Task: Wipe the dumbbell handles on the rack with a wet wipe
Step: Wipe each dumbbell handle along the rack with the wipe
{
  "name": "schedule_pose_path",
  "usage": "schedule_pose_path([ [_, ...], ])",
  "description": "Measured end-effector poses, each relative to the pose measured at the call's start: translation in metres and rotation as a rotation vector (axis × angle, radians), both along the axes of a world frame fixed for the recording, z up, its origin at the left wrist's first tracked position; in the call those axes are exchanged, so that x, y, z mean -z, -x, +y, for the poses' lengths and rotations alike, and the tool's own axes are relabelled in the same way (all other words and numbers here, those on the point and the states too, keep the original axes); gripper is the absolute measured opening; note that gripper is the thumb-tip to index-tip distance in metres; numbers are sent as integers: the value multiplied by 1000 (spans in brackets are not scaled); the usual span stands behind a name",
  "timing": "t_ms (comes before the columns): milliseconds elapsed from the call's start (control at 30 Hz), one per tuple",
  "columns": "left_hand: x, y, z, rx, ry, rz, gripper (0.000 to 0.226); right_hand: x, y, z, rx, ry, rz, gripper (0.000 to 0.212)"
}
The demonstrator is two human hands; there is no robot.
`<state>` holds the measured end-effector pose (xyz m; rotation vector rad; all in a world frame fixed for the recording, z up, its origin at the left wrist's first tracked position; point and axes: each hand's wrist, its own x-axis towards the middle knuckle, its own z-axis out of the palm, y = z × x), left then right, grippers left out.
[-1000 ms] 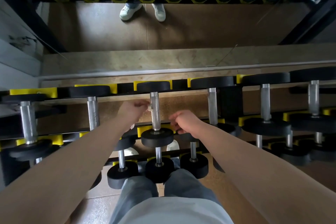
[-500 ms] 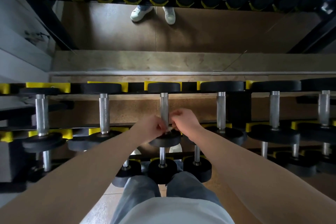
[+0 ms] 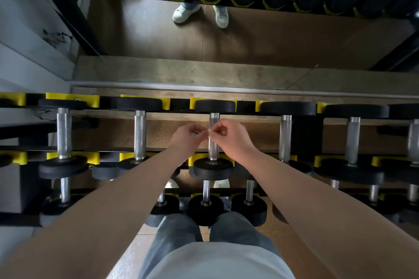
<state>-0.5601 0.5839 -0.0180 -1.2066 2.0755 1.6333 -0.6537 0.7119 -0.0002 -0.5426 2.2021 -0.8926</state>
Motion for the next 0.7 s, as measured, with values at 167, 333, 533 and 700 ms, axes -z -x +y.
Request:
schedule_pose_path([
  [167,0,-6,9,-98,-110,-97,11,14,1,-11,11,-44,184,18],
  [333,6,-19,10,-58,-168,-181,15,20,-18,12,-163,-133,192,19],
  [533,6,-23,8,-48,-197,-225,18,18,-9,32,-373,-263,130,15],
  [700,-2,-18,12,-62,-215,-202,16,9,11,2,14,-76,253,13],
])
